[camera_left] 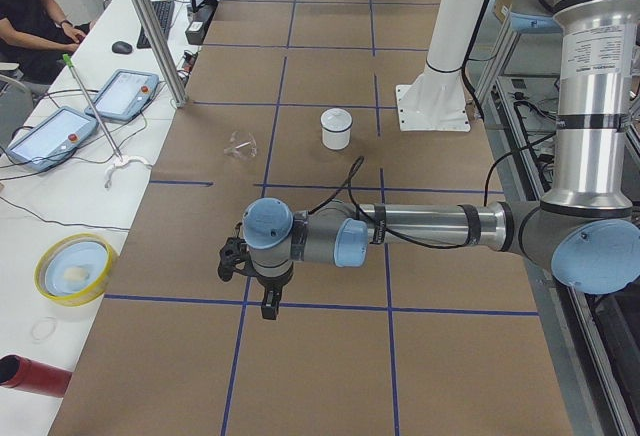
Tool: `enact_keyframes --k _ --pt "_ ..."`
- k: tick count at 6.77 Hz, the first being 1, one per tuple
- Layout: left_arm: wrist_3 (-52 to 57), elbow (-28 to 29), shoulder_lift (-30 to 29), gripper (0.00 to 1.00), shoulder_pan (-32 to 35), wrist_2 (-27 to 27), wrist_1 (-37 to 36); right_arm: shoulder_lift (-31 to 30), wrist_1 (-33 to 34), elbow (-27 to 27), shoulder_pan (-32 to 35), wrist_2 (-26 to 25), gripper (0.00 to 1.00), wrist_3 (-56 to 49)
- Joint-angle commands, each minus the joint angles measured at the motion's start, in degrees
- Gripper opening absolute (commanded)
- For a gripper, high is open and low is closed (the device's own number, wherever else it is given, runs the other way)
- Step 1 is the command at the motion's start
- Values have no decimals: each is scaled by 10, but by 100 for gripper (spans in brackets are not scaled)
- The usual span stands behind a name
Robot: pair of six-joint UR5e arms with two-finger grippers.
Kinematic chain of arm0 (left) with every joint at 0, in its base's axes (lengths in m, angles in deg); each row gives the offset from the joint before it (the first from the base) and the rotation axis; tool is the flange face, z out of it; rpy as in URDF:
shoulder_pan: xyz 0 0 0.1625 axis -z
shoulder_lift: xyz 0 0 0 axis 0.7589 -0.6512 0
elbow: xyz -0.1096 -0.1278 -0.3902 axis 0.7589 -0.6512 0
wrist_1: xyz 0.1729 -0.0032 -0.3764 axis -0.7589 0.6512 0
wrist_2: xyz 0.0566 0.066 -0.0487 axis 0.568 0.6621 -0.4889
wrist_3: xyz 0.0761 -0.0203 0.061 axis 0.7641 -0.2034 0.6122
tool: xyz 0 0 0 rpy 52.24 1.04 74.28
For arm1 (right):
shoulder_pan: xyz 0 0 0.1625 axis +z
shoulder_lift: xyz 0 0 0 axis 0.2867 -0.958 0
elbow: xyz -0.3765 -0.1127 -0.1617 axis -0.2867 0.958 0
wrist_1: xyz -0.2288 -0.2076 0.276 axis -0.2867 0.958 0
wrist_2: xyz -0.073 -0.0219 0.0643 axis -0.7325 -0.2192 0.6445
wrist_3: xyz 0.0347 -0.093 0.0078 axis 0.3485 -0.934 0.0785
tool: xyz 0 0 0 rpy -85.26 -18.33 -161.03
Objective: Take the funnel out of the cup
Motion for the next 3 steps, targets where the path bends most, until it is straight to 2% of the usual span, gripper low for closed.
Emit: enact_keyframes --k 1,3 --pt "17 0 3 100 6 7 -3 0 0 0 0 0 100 0" --pt "17 3 6 100 5 7 -15 0 0 0 0 0 100 0"
